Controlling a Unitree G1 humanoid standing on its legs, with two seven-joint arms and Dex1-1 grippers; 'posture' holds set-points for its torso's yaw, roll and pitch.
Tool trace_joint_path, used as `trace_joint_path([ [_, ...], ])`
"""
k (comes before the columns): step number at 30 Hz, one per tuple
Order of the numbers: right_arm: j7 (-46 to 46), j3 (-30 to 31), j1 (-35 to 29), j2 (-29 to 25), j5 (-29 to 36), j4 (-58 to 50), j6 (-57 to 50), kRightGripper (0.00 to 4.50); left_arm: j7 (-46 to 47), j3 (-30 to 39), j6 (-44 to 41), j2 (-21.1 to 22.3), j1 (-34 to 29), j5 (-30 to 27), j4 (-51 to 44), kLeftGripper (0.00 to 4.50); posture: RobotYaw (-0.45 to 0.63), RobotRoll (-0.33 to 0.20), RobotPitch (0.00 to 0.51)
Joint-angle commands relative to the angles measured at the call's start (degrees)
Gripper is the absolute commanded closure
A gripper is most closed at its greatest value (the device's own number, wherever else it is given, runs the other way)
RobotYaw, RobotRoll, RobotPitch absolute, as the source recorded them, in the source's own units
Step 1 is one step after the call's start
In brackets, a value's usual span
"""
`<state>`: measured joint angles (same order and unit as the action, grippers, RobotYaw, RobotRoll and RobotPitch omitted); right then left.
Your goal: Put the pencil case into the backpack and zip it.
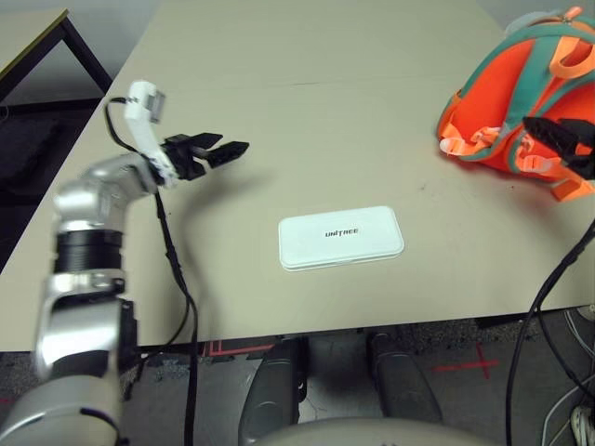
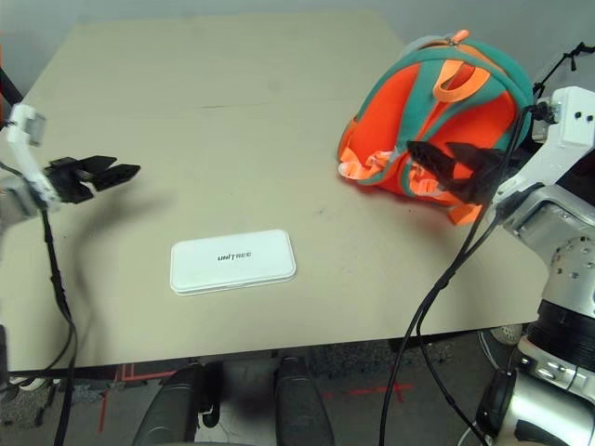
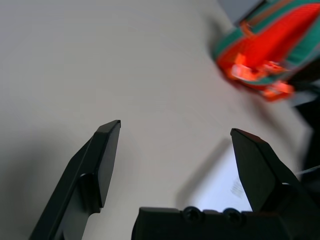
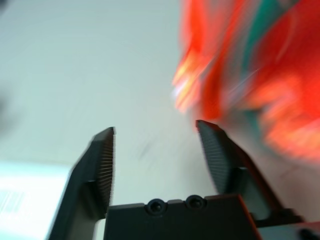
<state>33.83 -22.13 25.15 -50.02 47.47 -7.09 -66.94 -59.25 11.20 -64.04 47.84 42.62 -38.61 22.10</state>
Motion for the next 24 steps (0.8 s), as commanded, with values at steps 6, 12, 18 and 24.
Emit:
trace_joint_path([
  [6,-0.2,13.2,-1.5,0.5,-4.4,-4.1,-3.5,3.86,-1.3,-4.9,-16.2,-2.2,-9.7,-4.8,-3.6,0.00,0.09,0.000,0.142],
  [12,-2.6,20.8,1.4,3.9,-8.9,-4.3,-4.8,4.49,2.3,-7.3,-14.4,-7.8,-11.8,-2.7,-3.4,0.00,0.07,0.000,0.161],
  [18,-3.6,25.0,1.9,6.4,-12.7,-4.9,-3.9,4.49,4.9,-8.6,-12.2,-11.8,-9.4,-0.3,0.8,0.00,0.06,0.000,0.173],
  [24,-3.4,25.6,1.9,7.4,-14.8,-4.6,-4.1,4.49,5.0,-9.6,-13.1,-14.5,-7.4,0.1,2.7,0.00,0.05,0.000,0.179],
])
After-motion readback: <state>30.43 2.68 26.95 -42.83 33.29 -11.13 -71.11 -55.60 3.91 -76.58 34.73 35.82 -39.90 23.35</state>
